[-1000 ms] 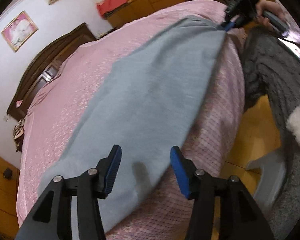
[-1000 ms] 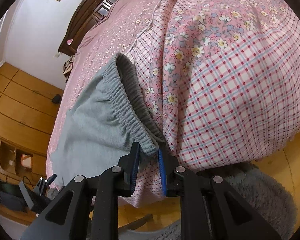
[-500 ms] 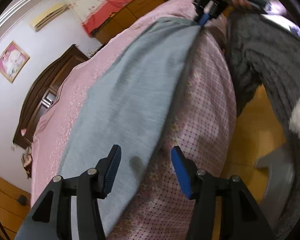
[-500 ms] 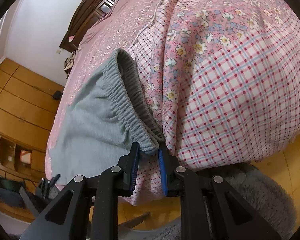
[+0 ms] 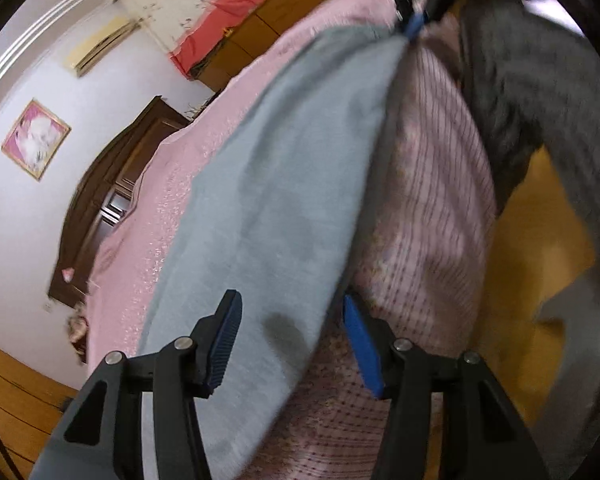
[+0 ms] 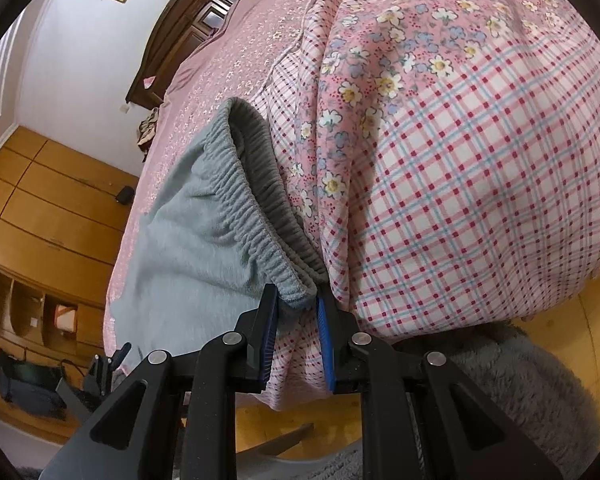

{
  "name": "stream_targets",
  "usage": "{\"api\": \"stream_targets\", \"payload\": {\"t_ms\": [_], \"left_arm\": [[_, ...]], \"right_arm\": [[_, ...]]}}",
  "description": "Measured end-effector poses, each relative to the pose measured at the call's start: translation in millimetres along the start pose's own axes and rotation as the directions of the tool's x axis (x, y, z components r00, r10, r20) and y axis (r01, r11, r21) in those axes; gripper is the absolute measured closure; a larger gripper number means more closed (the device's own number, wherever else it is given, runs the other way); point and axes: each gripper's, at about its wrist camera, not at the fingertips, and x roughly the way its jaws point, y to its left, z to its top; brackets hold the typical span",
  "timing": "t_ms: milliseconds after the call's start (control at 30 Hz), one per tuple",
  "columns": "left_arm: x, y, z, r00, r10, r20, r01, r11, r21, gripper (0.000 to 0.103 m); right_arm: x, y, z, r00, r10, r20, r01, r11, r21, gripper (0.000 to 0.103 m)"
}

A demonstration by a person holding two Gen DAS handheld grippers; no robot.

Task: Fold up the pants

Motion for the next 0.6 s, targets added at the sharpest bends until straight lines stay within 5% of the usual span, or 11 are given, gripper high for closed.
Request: {"api": "stream_targets", "payload": {"t_ms": [333,600], "left_arm": [[-5.4,27.0,-2.0,0.999,0.041,0.022,-0.038,0.994,-0.101,0.046],[1.5,12.0,-7.9,0.997,0.077,0.011,-0.077,0.997,-0.015,0.046]], "right_arm": [[-2.2,-28.6,0.9,0.998,0.067,-0.006,-0.067,0.997,0.042,0.084],[-2.8,-42.8,1.2,0.996,0.089,-0.009,-0.088,0.995,0.055,0.084]]}}
